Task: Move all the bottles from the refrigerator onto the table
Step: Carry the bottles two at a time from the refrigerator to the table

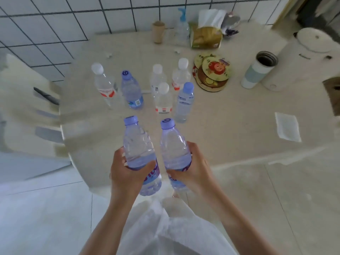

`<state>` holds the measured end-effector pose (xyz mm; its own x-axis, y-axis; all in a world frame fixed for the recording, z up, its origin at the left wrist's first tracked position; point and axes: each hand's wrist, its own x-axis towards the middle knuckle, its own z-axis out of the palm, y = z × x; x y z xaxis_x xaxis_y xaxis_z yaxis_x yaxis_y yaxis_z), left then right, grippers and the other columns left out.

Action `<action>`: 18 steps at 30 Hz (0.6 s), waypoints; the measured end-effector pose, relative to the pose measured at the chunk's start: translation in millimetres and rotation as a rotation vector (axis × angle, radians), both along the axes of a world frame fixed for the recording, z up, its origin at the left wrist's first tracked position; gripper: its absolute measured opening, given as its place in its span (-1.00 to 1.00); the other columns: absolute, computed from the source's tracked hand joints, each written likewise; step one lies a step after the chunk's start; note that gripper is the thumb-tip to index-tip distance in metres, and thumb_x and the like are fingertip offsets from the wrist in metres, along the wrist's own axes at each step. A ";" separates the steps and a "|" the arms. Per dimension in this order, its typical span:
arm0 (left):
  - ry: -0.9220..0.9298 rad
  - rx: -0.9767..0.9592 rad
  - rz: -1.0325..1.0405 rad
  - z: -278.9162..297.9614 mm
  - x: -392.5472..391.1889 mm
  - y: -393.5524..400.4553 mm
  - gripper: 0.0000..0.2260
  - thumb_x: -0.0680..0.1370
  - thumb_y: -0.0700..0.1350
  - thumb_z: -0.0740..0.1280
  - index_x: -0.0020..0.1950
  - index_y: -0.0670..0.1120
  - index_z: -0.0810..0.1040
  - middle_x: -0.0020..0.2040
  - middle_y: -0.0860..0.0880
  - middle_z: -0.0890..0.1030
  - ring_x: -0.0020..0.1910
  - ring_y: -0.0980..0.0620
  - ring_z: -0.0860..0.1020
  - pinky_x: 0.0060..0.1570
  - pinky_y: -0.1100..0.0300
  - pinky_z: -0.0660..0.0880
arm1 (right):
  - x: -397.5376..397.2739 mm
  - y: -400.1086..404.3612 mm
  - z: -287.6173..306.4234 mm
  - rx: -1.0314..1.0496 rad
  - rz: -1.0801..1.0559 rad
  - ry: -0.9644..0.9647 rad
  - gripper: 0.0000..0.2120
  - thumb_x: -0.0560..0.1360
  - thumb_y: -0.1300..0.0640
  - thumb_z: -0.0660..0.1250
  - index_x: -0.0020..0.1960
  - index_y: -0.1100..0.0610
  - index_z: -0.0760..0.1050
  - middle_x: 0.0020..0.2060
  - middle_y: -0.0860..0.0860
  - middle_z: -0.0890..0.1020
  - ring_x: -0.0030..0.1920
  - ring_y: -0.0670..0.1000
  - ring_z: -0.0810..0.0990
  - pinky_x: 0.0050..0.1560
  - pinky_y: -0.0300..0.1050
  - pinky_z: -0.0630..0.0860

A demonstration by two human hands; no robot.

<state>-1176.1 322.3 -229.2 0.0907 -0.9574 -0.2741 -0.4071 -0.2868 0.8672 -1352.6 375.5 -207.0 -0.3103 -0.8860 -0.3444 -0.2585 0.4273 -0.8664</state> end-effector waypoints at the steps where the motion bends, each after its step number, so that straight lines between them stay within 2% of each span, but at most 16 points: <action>1: 0.006 0.003 0.043 -0.8 0.6 -2.4 -0.55 0.31 -0.16 0.60 0.09 -0.02 0.47 -0.12 0.12 0.59 -0.19 0.21 0.58 -0.31 0.36 0.42 | -2.1 -9.7 -1.6 0.005 0.052 0.002 -0.50 0.24 0.23 0.56 0.00 -0.06 0.35 -0.16 -0.01 0.59 -0.19 -0.07 0.58 -0.31 -0.42 0.42; 3: 0.019 -0.003 0.096 -0.1 1.7 -6.8 -0.53 0.29 -0.09 0.60 0.11 -0.03 0.48 -0.12 0.10 0.61 -0.20 0.20 0.60 -0.34 0.41 0.44 | -3.4 -27.9 -3.0 0.011 0.114 0.019 -0.40 0.22 0.16 0.58 0.10 -0.12 0.33 -0.05 -0.13 0.58 -0.09 -0.24 0.56 -0.24 -0.49 0.42; 5: 0.038 -0.024 0.147 0.5 5.7 -15.4 -0.45 0.20 0.11 0.56 0.11 -0.02 0.50 -0.13 0.09 0.63 -0.21 0.21 0.61 -0.30 0.38 0.49 | -1.3 -47.0 -7.1 0.017 0.151 0.025 -0.37 0.21 0.13 0.60 0.12 -0.13 0.31 -0.03 -0.16 0.56 -0.07 -0.28 0.54 -0.23 -0.50 0.42; 7: 0.050 -0.026 0.197 -1.6 10.7 -27.1 -0.39 0.13 0.20 0.51 0.09 -0.03 0.51 -0.17 0.11 0.64 -0.24 0.19 0.61 -0.28 0.30 0.53 | 4.2 -67.0 -9.9 0.023 0.187 0.019 -0.36 0.21 0.12 0.60 0.12 -0.11 0.30 -0.02 -0.14 0.54 -0.05 -0.27 0.53 -0.22 -0.46 0.43; 10: 0.070 -0.028 0.241 -9.2 18.1 -48.5 -0.38 0.15 0.16 0.57 0.11 -0.03 0.49 -0.18 0.09 0.65 -0.20 0.10 0.63 -0.23 0.18 0.58 | 14.6 -96.7 -19.5 0.024 0.208 0.033 -0.37 0.21 0.15 0.60 0.10 -0.06 0.29 -0.06 -0.14 0.50 -0.12 -0.31 0.50 -0.25 -0.45 0.41; 12: 0.049 -0.030 0.253 -13.7 24.1 -66.5 -0.37 0.17 0.11 0.60 0.14 -0.02 0.46 -0.12 0.05 0.64 -0.14 0.02 0.63 -0.17 0.10 0.56 | 23.9 -118.7 -25.9 0.016 0.214 0.052 -0.37 0.21 0.17 0.60 0.10 -0.04 0.28 -0.05 -0.12 0.50 -0.11 -0.24 0.52 -0.24 -0.43 0.41; 15: 0.028 -0.013 0.267 -18.9 32.3 -96.2 -0.34 0.16 0.00 0.60 0.17 -0.01 0.40 -0.11 0.12 0.59 -0.14 0.13 0.58 -0.23 0.23 0.45 | 39.1 -147.7 -34.3 0.016 0.215 0.059 -0.39 0.24 0.18 0.57 0.11 0.00 0.27 0.00 -0.01 0.53 -0.06 -0.04 0.55 -0.18 -0.26 0.43; 18: 0.028 -0.038 0.254 -25.6 40.1 -127.2 -0.33 0.13 0.01 0.57 0.16 -0.03 0.39 -0.10 0.11 0.58 -0.15 0.11 0.58 -0.20 0.18 0.47 | 54.3 -176.8 -49.3 0.069 0.180 0.057 -0.47 0.23 0.14 0.54 0.07 0.08 0.32 -0.09 -0.01 0.54 -0.20 -0.13 0.52 -0.37 -0.40 0.35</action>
